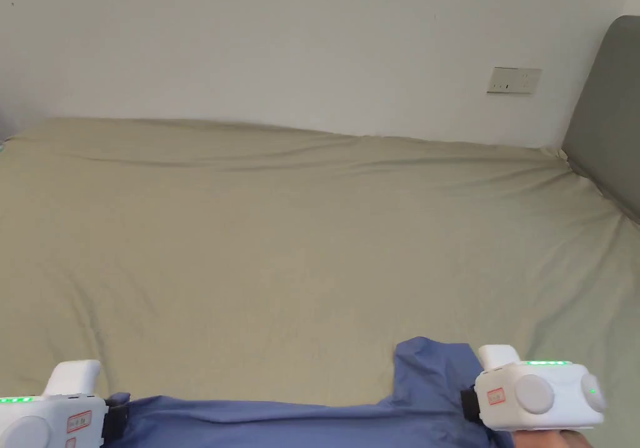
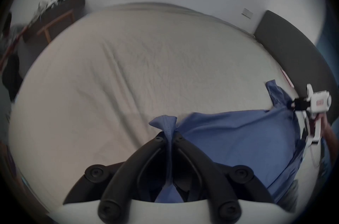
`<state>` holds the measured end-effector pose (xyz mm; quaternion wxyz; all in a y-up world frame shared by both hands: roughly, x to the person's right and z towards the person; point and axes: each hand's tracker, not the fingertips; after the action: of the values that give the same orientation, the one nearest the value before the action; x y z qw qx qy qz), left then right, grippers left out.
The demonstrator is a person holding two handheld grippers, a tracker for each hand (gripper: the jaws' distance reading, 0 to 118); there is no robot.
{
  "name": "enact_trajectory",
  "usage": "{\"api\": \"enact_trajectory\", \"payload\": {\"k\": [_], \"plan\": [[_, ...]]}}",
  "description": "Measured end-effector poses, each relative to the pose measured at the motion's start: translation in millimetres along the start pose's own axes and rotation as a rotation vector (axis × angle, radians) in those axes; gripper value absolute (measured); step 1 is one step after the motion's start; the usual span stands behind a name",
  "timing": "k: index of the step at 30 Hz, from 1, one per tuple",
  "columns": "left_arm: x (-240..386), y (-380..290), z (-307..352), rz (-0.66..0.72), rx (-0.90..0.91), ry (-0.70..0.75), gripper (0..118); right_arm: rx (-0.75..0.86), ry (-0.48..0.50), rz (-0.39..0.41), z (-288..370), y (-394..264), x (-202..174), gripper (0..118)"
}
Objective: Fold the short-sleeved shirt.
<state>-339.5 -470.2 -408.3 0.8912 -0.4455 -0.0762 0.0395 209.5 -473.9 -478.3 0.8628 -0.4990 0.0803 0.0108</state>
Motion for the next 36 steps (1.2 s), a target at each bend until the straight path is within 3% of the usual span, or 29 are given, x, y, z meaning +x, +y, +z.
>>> {"api": "enact_trajectory", "payload": {"k": [2,6,10,18,22,29,36], "plan": [[-2,1,24,-0.071,0.035,0.047,2,0.054,0.007,-0.007,31,-4,11,2],[-9,3,63,-0.060,0.063,0.023,2,0.116,0.030,0.008,87,-9,21,2],[-4,-4,94,-0.143,0.090,-0.004,2,0.164,0.002,0.122,139,-25,17,2],[1,-45,136,-0.185,0.068,-0.040,2,0.177,0.014,0.207,205,-95,4,2],[16,-89,145,-0.225,0.014,-0.043,2,0.125,0.031,0.207,208,-148,4,2],[29,-155,125,-0.251,-0.112,-0.021,2,-0.086,0.025,0.180,157,-221,14,2],[24,-189,109,-0.181,-0.215,-0.042,2,-0.153,0.010,0.164,121,-252,10,2]]}}
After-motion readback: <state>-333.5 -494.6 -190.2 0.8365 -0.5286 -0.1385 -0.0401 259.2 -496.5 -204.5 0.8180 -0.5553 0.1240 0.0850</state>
